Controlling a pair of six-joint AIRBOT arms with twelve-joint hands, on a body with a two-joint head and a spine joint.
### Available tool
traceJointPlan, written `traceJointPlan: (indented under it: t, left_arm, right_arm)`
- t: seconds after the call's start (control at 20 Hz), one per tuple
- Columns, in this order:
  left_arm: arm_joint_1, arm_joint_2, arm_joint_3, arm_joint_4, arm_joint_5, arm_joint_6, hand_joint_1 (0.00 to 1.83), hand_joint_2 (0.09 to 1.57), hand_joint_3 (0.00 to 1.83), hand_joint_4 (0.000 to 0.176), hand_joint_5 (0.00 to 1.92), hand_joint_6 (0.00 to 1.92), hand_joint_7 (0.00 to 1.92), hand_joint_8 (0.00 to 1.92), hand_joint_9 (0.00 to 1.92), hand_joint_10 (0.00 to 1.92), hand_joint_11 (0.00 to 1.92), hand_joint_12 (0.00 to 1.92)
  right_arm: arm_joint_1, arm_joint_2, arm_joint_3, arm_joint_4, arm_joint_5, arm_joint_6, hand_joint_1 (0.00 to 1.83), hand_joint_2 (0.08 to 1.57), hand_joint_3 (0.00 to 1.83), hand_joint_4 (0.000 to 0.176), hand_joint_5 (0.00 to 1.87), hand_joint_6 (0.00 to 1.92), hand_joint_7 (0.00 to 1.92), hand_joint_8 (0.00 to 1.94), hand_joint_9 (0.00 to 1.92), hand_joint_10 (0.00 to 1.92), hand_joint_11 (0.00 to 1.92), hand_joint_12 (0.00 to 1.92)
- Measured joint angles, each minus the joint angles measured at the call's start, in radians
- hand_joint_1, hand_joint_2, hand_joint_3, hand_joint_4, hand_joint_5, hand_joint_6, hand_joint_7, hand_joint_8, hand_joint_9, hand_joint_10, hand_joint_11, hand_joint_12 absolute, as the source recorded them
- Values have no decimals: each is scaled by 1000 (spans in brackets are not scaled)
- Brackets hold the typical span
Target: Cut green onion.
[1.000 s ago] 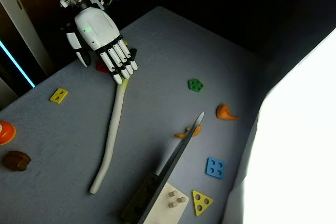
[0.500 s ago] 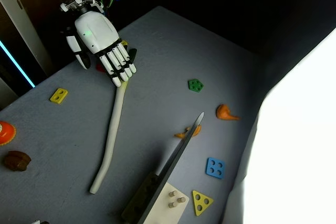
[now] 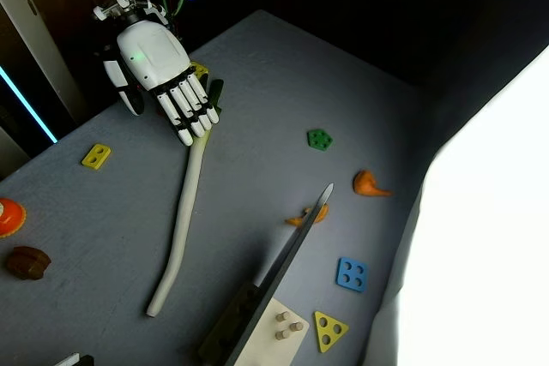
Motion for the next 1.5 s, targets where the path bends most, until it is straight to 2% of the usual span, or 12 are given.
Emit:
traceJointPlan:
  t: [0.25, 0.35, 0.4, 0.5, 0.6, 0.8, 1.0, 1.05, 1.15, 1.25, 1.3, 1.5]
  left_arm:
    - [-26, 0, 0, -7, 14, 0, 788, 1297, 2, 41, 29, 0, 0, 0, 0, 0, 0, 0]
    - [-33, 0, -2, -1, 17, 0, 798, 1290, 0, 41, 35, 3, 0, 0, 0, 0, 0, 0]
    - [-33, 0, -4, -2, 18, 0, 799, 1295, 1, 41, 32, 1, 3, 1, 0, 0, 0, 0]
    - [-32, 1, -6, -7, 18, 0, 802, 1297, 2, 38, 49, 8, 12, 4, 0, 0, 0, 0]
    - [-32, 5, -7, -6, 19, 0, 809, 1292, 0, 37, 56, 9, 15, 4, 0, 0, 0, 0]
    - [-24, 18, -12, -2, 21, 0, 850, 1273, 0, 35, 70, 10, 3, 1, 0, 0, 0, 0]
    - [-18, 18, -13, -6, 20, 0, 818, 1283, 0, 40, 37, 11, 18, 6, 0, 0, 0, 0]
    - [-18, 18, -13, -5, 19, -1, 824, 1280, 0, 44, 39, 11, 8, 1, 0, 0, 0, 0]
    - [-18, 18, -13, -6, 20, 0, 802, 1299, 4, 41, 30, 5, 0, 0, 0, 0, 0, 0]
    - [-16, 18, -13, -7, 19, 0, 796, 1299, 3, 39, 31, 4, 1, 0, 0, 0, 0, 0]
    - [-10, 18, -13, -1, 19, 0, 793, 1305, 6, 37, 37, 6, 0, 0, 0, 0, 0, 0]
    - [5, 18, -13, -3, 20, 0, 732, 1322, 13, 29, 42, 2, 12, 2, 0, 0, 0, 0]
  right_arm:
    - [-6, 0, 0, 1, 0, 0, 1025, 972, 6, 19, 34, 14, 128, 49, 105, 45, 0, 0]
    - [-6, 0, 0, 0, 1, 0, 1009, 983, 0, 0, 243, 105, 333, 45, 229, 118, 0, 537]
    - [-6, 0, 0, 0, 0, 0, 1048, 968, 2, 0, 280, 264, 418, 124, 238, 430, 0, 761]
    - [-11, 0, 0, 2, 4, 0, 1047, 968, 1, 0, 223, 1053, 332, 977, 158, 1277, 0, 1334]
    - [-13, 0, 0, 3, 3, 0, 1027, 980, 3, 0, 367, 1318, 402, 1438, 283, 1650, 0, 1860]
    - [-13, 0, 0, 3, 3, 0, 1136, 1001, 3, 0, 430, 1863, 437, 1911, 440, 1914, 379, 1921]
    - [-13, 0, 0, 4, 3, 1, 1250, 1027, 13, 0, 857, 1921, 1031, 1941, 1117, 1921, 1151, 1921]
    - [-13, 0, 0, 5, 4, 1, 1168, 1074, 109, 0, 892, 1351, 1202, 1941, 1289, 1921, 1329, 1921]
    - [-13, 0, 0, 7, 5, 2, 1171, 911, 438, 0, 963, 1147, 1386, 1941, 1468, 1921, 1519, 1921]
    - [-13, 0, 0, 20, 8, 16, 1547, 927, 451, 0, 1215, 1866, 1506, 1941, 1582, 1921, 1633, 1921]
    - [-13, -1, 0, 22, 10, 18, 1601, 880, 585, 139, 1348, 1910, 1580, 1941, 1639, 1921, 1693, 1921]
    - [-13, -1, 3, 26, 8, 6, 1637, 718, 923, 176, 1426, 1921, 1627, 1941, 1656, 1921, 1716, 1921]
